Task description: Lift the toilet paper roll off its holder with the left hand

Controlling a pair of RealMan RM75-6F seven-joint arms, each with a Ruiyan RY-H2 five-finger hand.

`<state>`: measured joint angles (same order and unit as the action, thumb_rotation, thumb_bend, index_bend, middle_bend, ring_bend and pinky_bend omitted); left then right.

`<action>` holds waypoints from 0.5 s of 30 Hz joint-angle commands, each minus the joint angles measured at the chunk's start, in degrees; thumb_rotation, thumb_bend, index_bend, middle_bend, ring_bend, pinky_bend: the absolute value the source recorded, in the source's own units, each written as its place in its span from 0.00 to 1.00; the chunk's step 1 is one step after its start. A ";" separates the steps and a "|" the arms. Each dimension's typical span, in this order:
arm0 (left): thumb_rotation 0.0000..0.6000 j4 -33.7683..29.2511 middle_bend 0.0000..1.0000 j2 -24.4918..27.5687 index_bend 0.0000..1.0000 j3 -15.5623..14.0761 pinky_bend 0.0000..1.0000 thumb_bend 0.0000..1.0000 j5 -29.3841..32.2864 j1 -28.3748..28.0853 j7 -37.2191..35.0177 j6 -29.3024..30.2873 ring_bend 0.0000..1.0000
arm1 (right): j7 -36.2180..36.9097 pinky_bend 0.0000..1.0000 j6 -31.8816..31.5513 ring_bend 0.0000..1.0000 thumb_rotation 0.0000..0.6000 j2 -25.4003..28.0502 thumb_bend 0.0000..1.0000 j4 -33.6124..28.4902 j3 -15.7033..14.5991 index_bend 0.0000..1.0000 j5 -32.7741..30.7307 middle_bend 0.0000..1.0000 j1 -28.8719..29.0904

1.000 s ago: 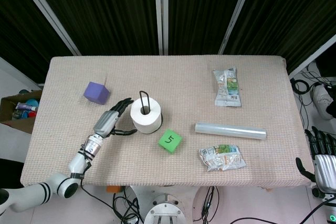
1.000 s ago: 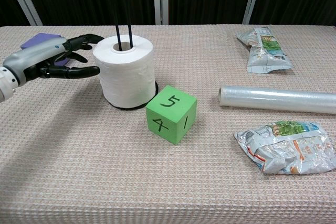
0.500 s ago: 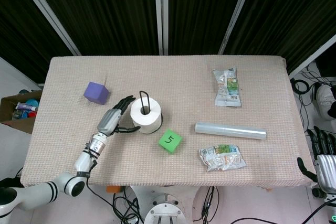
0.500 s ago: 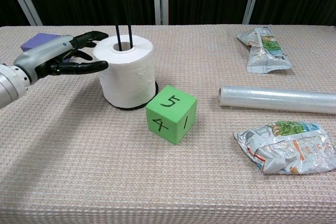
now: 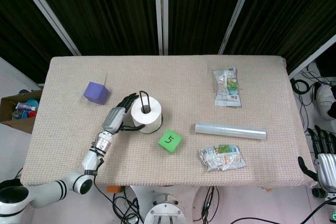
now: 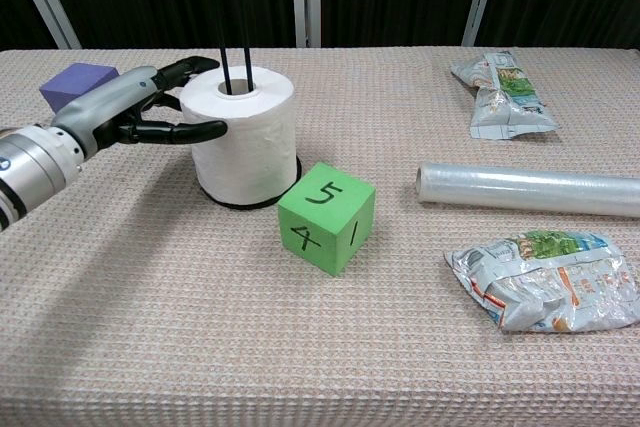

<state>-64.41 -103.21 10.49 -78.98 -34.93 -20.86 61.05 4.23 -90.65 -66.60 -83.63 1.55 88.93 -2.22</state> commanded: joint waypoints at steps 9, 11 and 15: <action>0.80 0.30 0.07 -1.00 0.00 0.75 0.15 0.07 0.75 -0.84 -4.39 -1.37 0.00 | 0.40 0.00 0.48 0.00 1.00 0.07 0.30 0.31 0.04 0.00 -0.46 0.00 0.02; 0.95 -0.13 0.10 -0.79 0.00 0.74 0.15 0.07 0.73 -0.92 -5.25 -1.68 0.00 | 0.47 0.00 0.49 0.00 1.00 0.08 0.30 0.36 0.04 0.00 -0.50 0.00 -0.01; 1.00 -0.52 0.18 -0.74 0.00 0.93 0.15 0.08 0.52 -1.01 -6.85 -1.47 0.00 | 0.54 0.00 0.65 0.00 1.00 0.14 0.30 0.38 0.03 0.00 -0.68 0.00 -0.03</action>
<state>-64.81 -103.97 11.34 -78.39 -35.90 -27.48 59.51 4.76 -89.99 -66.46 -83.24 1.58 88.25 -2.25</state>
